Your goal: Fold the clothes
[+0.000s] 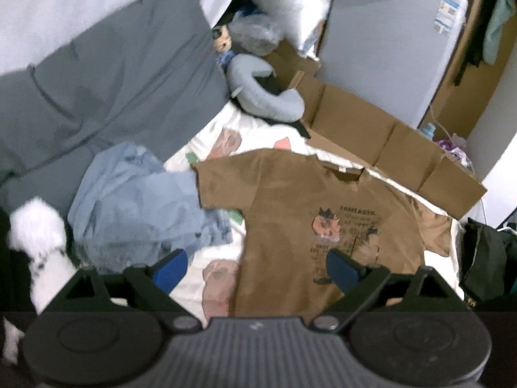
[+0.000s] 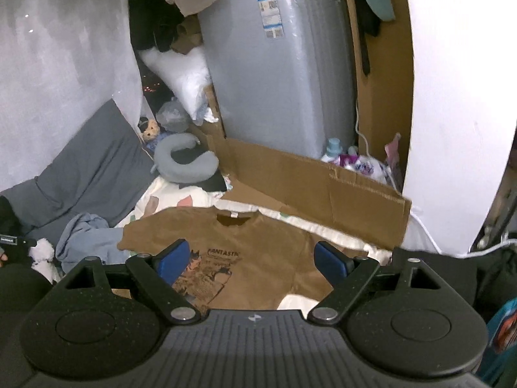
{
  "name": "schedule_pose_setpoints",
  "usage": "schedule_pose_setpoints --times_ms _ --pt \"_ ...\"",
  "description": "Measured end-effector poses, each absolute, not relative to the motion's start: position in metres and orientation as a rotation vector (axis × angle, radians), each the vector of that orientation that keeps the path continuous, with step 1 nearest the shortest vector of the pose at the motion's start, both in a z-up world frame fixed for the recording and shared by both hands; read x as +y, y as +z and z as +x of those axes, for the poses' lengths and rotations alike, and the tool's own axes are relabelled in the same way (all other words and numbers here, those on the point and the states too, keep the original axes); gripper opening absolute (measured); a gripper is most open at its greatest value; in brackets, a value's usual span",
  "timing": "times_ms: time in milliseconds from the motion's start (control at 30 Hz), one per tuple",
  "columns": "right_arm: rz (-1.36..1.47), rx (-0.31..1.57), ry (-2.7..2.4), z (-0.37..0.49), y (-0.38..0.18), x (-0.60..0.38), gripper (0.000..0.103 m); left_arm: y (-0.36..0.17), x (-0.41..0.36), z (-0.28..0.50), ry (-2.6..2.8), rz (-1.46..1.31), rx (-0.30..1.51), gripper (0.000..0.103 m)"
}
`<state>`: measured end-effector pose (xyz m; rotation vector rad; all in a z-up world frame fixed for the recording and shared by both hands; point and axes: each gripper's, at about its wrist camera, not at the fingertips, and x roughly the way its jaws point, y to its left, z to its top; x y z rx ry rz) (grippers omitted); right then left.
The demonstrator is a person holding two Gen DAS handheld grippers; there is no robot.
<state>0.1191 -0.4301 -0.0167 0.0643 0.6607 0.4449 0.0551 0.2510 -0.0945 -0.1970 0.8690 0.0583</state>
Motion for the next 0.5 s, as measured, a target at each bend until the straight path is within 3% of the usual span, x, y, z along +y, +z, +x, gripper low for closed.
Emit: schedule_pose_setpoints --times_ms 500 --pt "0.201 0.759 0.307 0.094 -0.141 -0.457 0.088 -0.177 0.254 0.032 0.146 -0.223 0.946 0.094"
